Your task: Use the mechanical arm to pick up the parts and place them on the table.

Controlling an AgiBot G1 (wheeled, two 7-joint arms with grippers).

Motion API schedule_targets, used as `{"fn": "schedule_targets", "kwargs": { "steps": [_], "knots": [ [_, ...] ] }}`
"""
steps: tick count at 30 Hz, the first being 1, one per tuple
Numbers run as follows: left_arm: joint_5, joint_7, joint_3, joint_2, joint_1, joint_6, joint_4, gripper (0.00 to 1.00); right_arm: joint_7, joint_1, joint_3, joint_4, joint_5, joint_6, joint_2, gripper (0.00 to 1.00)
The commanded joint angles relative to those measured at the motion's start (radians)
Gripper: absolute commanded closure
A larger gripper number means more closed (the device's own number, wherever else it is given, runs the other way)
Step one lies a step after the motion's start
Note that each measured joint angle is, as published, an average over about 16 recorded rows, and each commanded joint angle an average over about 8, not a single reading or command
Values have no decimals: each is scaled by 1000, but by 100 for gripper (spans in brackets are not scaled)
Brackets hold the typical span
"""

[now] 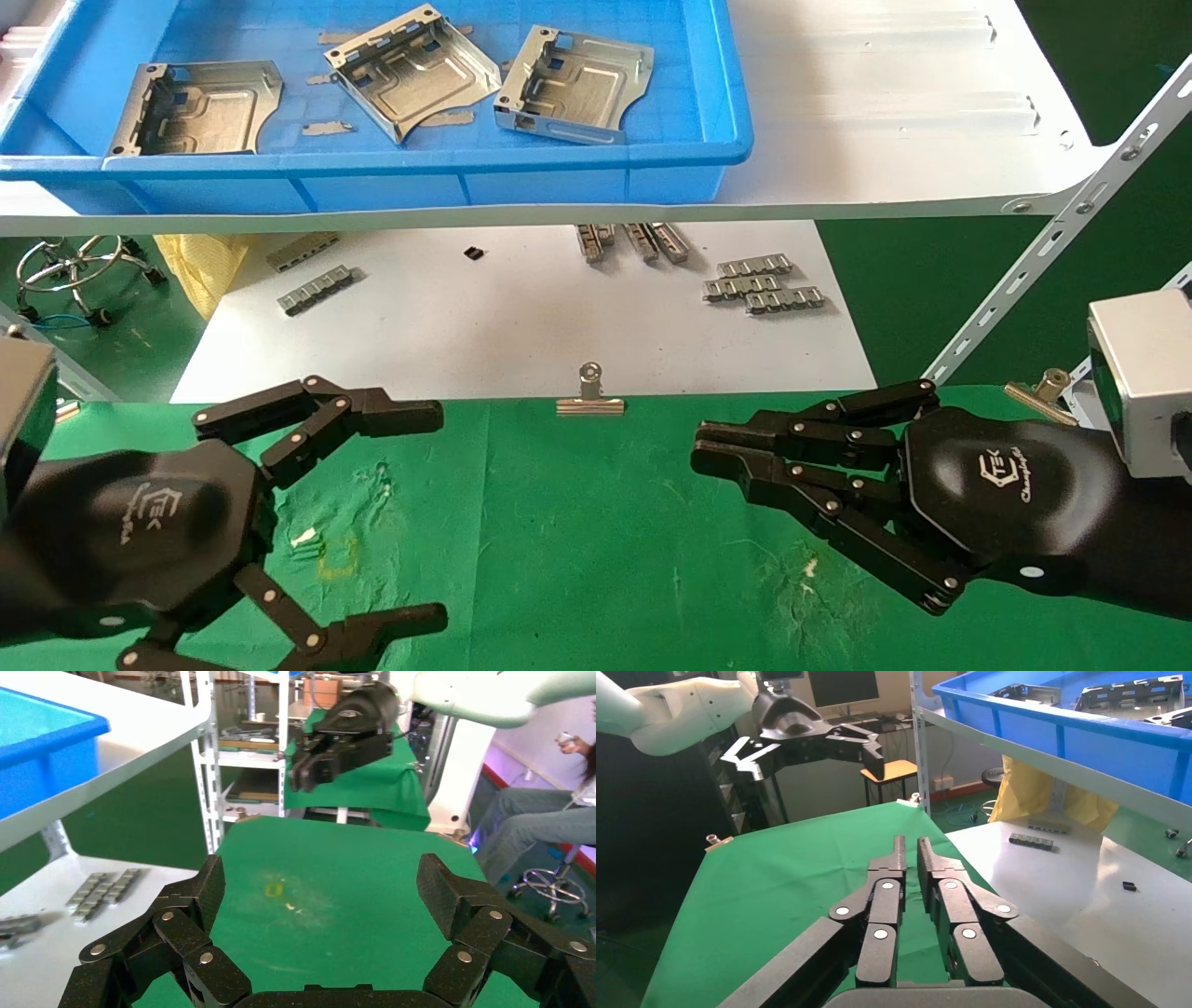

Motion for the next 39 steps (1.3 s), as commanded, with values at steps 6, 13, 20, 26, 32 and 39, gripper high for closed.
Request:
{"fn": "schedule_targets", "kwargs": {
  "steps": [6,13,20,26,32,39],
  "knots": [
    [71,-20,10,28,-174,-32,87,0,0,0,0,0,0,0,0,100],
    [278,-12,107,164,-482,-55,372,0,0,0,0,0,0,0,0,100],
    [485,68,204,327,-731,-160,712,0,0,0,0,0,0,0,0,100],
    [619,147,257,437,-869,-353,928,0,0,0,0,0,0,0,0,93],
    [659,147,276,502,-940,-426,1084,62,0,0,0,0,0,0,0,23],
    [687,128,295,538,-974,-452,1192,100,0,0,0,0,0,0,0,0]
  ]
}}
